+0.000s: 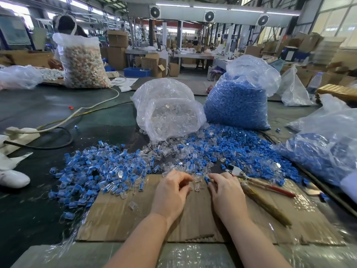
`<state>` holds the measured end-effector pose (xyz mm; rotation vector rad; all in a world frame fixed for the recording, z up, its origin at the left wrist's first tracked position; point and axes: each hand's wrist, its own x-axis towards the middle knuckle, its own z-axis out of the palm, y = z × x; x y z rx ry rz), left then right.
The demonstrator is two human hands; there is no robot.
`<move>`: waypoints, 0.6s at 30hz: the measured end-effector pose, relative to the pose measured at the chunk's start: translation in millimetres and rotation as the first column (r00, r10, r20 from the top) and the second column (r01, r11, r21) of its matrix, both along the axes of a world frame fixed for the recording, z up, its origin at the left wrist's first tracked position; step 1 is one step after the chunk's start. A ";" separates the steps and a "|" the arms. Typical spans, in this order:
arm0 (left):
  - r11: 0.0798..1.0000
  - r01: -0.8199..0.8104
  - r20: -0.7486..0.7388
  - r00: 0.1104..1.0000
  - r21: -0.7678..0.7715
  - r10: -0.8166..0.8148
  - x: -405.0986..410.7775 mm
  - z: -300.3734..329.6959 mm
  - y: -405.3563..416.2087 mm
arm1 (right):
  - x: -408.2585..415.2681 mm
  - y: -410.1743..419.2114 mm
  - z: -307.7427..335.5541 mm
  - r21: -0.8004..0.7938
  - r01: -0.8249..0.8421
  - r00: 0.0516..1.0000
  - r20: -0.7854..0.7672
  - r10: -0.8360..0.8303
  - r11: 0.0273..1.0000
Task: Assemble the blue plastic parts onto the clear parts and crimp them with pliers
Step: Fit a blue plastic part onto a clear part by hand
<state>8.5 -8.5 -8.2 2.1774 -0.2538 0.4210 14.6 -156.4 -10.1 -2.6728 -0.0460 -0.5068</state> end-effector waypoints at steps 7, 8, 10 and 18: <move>1.000 -0.011 -0.024 1.000 -0.008 0.011 0.3 0.7 0.6 | 6.0 2.2 1.3 -0.010 0.050 0.998 -0.032 -0.050 0.999; 1.000 -0.011 -0.030 1.000 -0.013 0.011 0.3 1.0 0.3 | 5.5 2.2 0.7 -0.007 0.049 0.998 -0.026 -0.049 0.999; 1.000 -0.007 -0.041 0.999 -0.030 0.006 0.1 2.0 -0.1 | 4.2 1.6 0.6 0.037 0.041 0.999 -0.004 -0.040 0.999; 0.999 0.008 -0.049 0.999 -0.041 -0.010 -1.8 4.6 -0.2 | 3.2 3.0 2.0 -0.078 0.016 0.998 -0.052 -0.020 0.997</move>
